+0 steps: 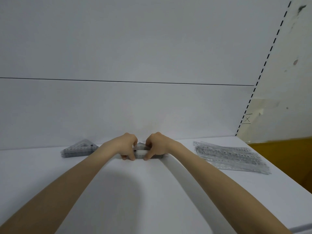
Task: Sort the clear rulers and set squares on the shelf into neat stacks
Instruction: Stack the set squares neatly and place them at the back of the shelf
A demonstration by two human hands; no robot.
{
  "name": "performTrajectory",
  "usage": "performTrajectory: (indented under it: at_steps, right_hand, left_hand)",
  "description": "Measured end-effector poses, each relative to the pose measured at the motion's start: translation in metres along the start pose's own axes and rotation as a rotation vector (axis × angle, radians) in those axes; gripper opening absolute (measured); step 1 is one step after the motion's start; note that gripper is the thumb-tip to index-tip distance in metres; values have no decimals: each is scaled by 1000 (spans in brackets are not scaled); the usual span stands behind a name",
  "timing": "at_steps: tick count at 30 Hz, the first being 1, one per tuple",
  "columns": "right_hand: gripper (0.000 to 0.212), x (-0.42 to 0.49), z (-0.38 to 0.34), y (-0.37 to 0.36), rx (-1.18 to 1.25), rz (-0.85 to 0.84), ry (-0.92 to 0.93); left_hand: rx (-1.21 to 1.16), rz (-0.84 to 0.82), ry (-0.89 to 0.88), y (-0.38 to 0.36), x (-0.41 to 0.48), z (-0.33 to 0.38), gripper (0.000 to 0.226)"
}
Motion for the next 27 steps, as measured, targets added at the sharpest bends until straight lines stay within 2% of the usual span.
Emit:
performTrajectory:
  at_steps: [3,5,10,15,20,24,27]
  right_hand:
    - [41,-5,6,8,24,-28,-8]
    - [54,-15,18,17,23,-35,-26]
    - [21,-39,43,13,75,84,-23]
    - [7,-33,43,12,60,128,28]
    - [21,-25,40,9,44,131,40]
    - [8,-13,39,9,11,141,47]
    - [8,-3,41,8,10,151,46]
  left_hand:
    - [-6,16,42,1,-5,-6,54]
    - [15,36,56,2,-10,-11,48]
    - [-11,149,78,-1,-21,-24,5]
    - [-67,208,80,-3,-22,-27,10]
    - [-57,234,81,-1,-16,-24,29]
    - [-33,226,102,2,-11,-28,16]
    - [-34,222,112,4,-7,-30,9]
Point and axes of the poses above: each hand's wrist, its own x-axis towards the middle knuckle, its own y-axis out of the back of the hand, z = x × y, the point moved 8 cm from there along x, towards the middle knuckle, and after that the axes turned 13 degrees about z, right-handed, at the moved point
